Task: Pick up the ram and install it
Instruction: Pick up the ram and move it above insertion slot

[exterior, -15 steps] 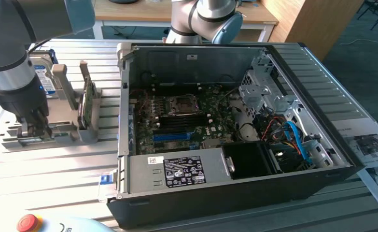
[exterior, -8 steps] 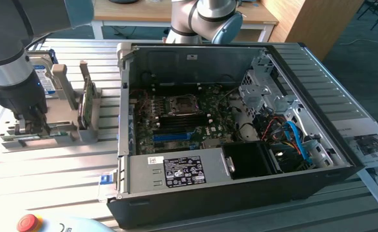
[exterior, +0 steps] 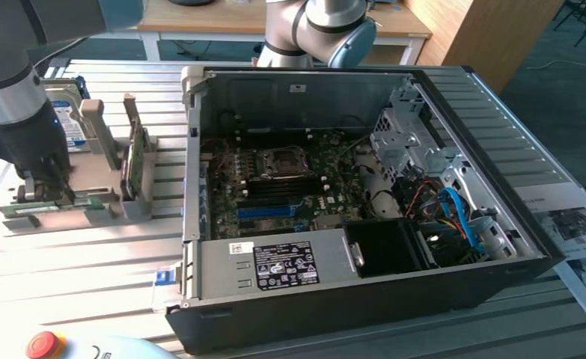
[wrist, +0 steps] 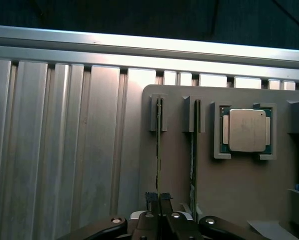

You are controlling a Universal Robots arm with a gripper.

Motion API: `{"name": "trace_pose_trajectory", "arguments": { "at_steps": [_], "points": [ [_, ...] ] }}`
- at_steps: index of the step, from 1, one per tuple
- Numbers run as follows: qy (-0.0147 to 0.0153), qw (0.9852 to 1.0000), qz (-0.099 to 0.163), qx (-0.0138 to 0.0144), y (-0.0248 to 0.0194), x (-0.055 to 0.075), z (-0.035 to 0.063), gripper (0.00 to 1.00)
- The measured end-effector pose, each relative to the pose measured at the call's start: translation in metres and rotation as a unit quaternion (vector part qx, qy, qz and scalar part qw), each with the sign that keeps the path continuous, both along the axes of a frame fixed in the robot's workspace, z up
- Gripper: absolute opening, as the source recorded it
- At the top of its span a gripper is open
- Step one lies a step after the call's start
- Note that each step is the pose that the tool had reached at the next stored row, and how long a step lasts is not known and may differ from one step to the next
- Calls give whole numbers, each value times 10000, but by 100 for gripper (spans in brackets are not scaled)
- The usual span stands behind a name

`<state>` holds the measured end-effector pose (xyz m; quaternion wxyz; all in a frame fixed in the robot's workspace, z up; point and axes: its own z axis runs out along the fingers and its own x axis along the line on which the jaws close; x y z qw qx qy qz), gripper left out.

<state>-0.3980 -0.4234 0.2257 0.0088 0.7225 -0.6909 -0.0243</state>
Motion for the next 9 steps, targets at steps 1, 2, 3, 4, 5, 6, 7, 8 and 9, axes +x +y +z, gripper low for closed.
{"name": "trace_pose_trajectory", "arguments": {
  "at_steps": [1,2,3,4,5,6,7,8,9],
  "points": [
    [0,10000,0,0,0,0,17,12],
    [0,10000,0,0,0,0,35,12],
    [0,10000,0,0,0,0,53,12],
    [1,10000,0,0,0,0,72,12],
    [0,10000,0,0,0,0,91,12],
    [0,10000,0,0,0,0,110,12],
    [0,10000,0,0,0,0,131,12],
    [1,10000,0,0,0,0,154,12],
    [0,10000,0,0,0,1,174,12]
  ]
}}
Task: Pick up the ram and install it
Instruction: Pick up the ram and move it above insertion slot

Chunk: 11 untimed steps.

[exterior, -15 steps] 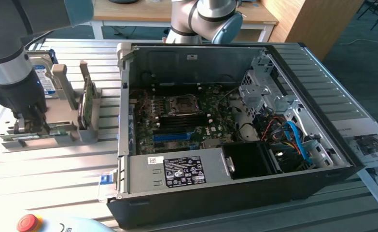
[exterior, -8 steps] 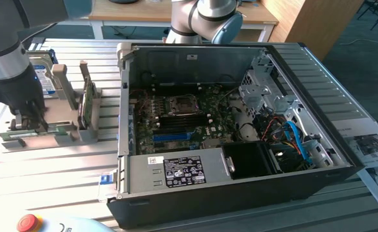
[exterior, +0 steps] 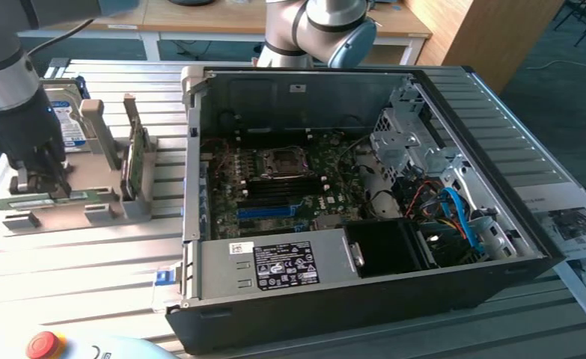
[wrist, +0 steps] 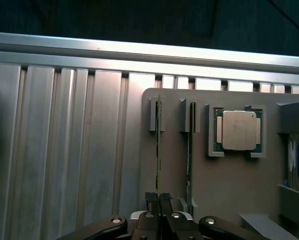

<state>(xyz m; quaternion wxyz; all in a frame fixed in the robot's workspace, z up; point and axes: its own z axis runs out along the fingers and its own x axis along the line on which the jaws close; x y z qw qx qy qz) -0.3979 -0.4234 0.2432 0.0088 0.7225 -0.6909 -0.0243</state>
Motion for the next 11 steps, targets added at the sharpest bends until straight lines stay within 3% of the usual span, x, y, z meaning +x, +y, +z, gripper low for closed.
{"name": "trace_pose_trajectory", "arguments": {
  "at_steps": [11],
  "points": [
    [1,10000,0,0,0,2,249,12]
  ]
}}
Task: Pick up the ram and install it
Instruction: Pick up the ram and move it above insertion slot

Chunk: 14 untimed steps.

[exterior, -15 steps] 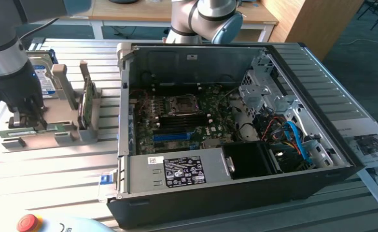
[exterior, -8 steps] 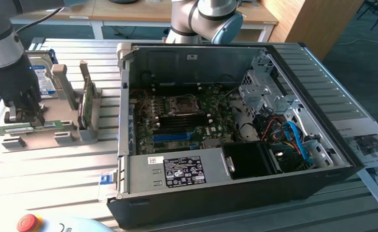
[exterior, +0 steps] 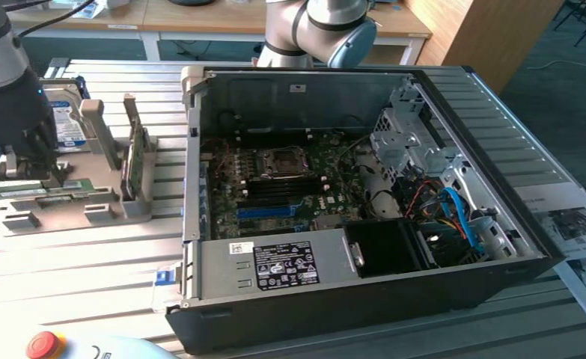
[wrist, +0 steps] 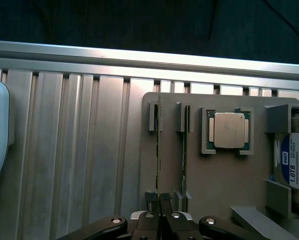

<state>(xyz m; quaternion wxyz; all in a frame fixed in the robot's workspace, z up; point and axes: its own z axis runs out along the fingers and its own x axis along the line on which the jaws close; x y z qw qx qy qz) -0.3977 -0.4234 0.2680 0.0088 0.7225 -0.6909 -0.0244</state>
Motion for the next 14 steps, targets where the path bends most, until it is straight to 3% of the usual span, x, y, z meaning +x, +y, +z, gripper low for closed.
{"name": "trace_pose_trajectory", "arguments": {
  "at_steps": [14],
  "points": [
    [2,10000,0,0,0,4,344,12]
  ]
}}
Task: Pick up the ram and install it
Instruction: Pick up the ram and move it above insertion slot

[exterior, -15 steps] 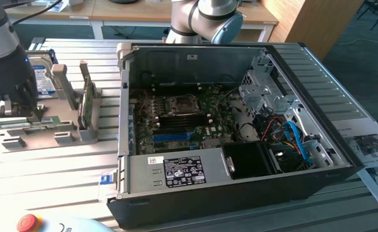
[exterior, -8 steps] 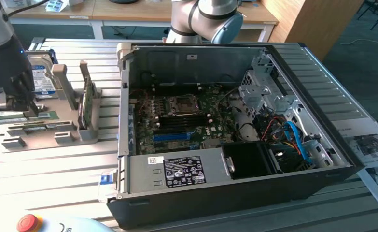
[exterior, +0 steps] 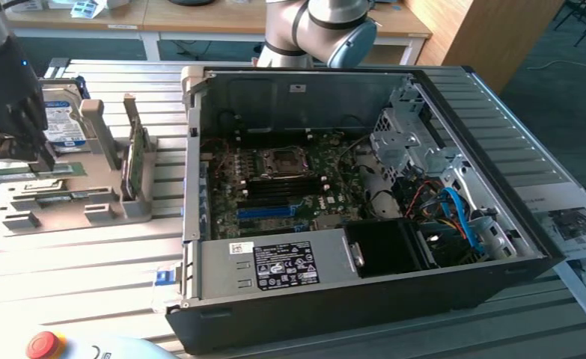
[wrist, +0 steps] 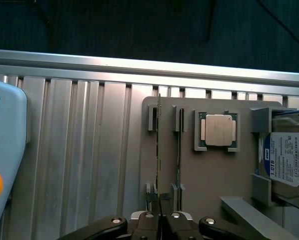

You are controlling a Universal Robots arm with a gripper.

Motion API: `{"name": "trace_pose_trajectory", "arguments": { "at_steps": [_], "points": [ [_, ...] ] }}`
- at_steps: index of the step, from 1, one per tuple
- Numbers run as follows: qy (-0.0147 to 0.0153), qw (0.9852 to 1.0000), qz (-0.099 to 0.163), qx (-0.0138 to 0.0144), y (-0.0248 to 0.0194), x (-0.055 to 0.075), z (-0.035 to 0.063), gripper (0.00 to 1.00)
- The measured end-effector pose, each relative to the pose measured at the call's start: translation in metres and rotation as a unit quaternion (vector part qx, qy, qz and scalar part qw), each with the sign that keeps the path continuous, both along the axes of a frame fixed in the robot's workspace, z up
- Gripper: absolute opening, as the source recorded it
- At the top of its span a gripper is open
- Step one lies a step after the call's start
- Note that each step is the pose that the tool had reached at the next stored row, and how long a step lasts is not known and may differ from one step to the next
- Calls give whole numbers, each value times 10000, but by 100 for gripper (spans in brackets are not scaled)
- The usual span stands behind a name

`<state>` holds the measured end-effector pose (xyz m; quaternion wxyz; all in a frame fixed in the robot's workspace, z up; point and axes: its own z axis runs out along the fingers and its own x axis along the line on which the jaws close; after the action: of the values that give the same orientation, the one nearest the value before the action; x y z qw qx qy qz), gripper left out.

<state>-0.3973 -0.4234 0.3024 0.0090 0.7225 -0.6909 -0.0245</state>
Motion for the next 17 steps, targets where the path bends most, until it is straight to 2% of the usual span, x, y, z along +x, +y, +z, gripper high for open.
{"name": "trace_pose_trajectory", "arguments": {
  "at_steps": [17],
  "points": [
    [5,10000,0,0,0,5,447,12]
  ]
}}
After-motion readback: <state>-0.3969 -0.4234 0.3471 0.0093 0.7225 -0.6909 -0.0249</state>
